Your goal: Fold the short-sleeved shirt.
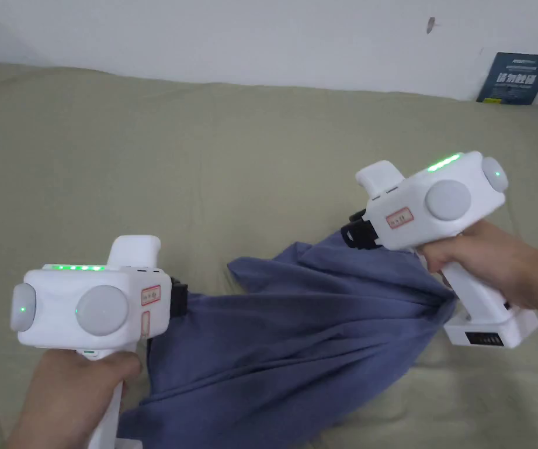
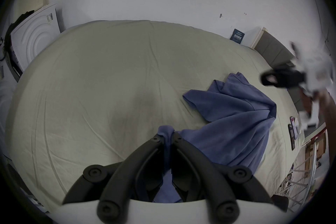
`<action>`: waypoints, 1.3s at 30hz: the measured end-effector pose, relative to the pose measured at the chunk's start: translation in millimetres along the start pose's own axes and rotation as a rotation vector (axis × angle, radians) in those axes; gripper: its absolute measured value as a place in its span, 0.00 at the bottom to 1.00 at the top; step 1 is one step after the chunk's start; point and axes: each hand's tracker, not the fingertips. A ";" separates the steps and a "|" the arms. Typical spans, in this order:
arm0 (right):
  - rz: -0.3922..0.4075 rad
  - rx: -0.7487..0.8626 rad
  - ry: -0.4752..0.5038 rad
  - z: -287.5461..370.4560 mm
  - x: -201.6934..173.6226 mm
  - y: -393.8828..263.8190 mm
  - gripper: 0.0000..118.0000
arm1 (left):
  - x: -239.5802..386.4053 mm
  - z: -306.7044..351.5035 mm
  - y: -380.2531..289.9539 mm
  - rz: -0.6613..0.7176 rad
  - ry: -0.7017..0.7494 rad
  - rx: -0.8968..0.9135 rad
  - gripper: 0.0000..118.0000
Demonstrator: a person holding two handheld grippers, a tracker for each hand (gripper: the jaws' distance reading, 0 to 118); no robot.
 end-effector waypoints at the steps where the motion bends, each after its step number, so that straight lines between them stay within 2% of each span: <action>1: -0.003 -0.022 0.032 -16.0 6.1 12.5 0.27 | -0.1 2.3 -3.6 0.001 -0.007 0.003 0.05; 2: -0.012 -0.047 0.067 -29.6 8.3 24.3 0.33 | -0.4 4.9 -7.8 0.008 -0.015 0.009 0.05; 3: -0.013 -0.068 0.071 -41.2 8.4 33.9 0.33 | -4.8 -0.3 1.8 0.019 -0.024 0.000 0.05; 4: 0.007 -0.077 0.060 -51.6 6.6 40.9 0.46 | -5.4 -0.1 0.6 0.020 -0.032 -0.003 0.05; 5: 0.036 -0.094 0.055 -62.0 3.1 44.6 0.72 | -5.5 1.0 -2.2 0.023 -0.033 0.001 0.05; 6: 0.062 -0.109 0.044 -71.0 0.9 47.3 0.84 | -5.8 1.1 -3.7 0.022 -0.035 -0.002 0.05; 7: 0.087 -0.129 0.038 -81.3 -0.6 49.8 0.87 | -12.6 -6.7 5.2 0.026 -0.040 -0.013 0.05; 10: 0.112 -0.195 0.018 -109.3 -1.7 46.1 0.87 | -13.5 -7.2 -0.9 0.042 -0.055 -0.015 0.05; 13: 0.165 -0.252 -0.072 -132.4 0.1 37.3 0.87 | -18.8 -17.6 2.1 0.039 -0.052 -0.027 0.05; 15: 0.169 -0.237 -0.042 -133.4 -0.8 30.7 0.84 | -23.4 -25.3 4.5 0.038 -0.054 -0.037 0.05; 16: 0.171 -0.214 -0.023 -129.2 -1.3 30.2 0.78 | -23.3 -26.9 3.6 0.035 -0.051 -0.039 0.05; 17: 0.186 -0.199 -0.001 -122.8 -4.1 27.8 0.62 | -23.2 -28.8 2.4 0.034 -0.049 -0.039 0.05; 18: 0.199 -0.184 0.032 -117.3 -6.6 26.4 0.42 | -23.2 -29.9 1.4 0.034 -0.049 -0.041 0.05; 19: 0.223 -0.177 0.076 -111.8 -11.5 23.6 0.15 | -27.5 -35.2 2.9 0.036 -0.047 -0.043 0.05; 20: 0.273 -0.170 0.004 -111.3 -18.4 19.6 0.05 | -27.6 -37.0 1.7 0.040 -0.038 -0.040 0.05; 21: 0.309 -0.170 -0.086 -106.3 -25.3 14.0 0.05 | -28.2 -39.1 0.4 0.045 -0.042 -0.040 0.05; 22: 0.290 -0.177 -0.047 -104.9 -25.4 9.8 0.05 | -28.7 -40.5 -0.9 0.056 -0.050 -0.045 0.05; 23: 0.235 -0.173 0.001 -100.4 -22.6 6.4 0.05 | -31.3 -42.0 -2.1 0.068 -0.055 -0.040 0.05; 25: 0.177 -0.066 -0.048 -87.8 -20.3 -0.2 0.05 | -32.3 -41.1 -6.5 0.077 -0.069 -0.039 0.04; 28: 0.027 0.062 -0.025 -47.1 -7.7 -9.8 0.05 | -34.2 -29.2 -9.4 0.084 -0.060 -0.001 0.04; 30: -0.060 0.142 -0.007 -9.0 -1.4 -16.4 0.05 | -34.2 -15.1 -7.0 0.103 -0.081 0.060 0.04; 34: -0.160 0.334 -0.051 80.6 11.4 -26.2 0.05 | -32.2 29.4 11.8 0.098 -0.106 0.187 0.04; 39: -0.227 0.612 -0.152 209.2 10.9 -24.3 0.05 | -17.4 112.2 61.5 0.053 -0.096 0.393 0.04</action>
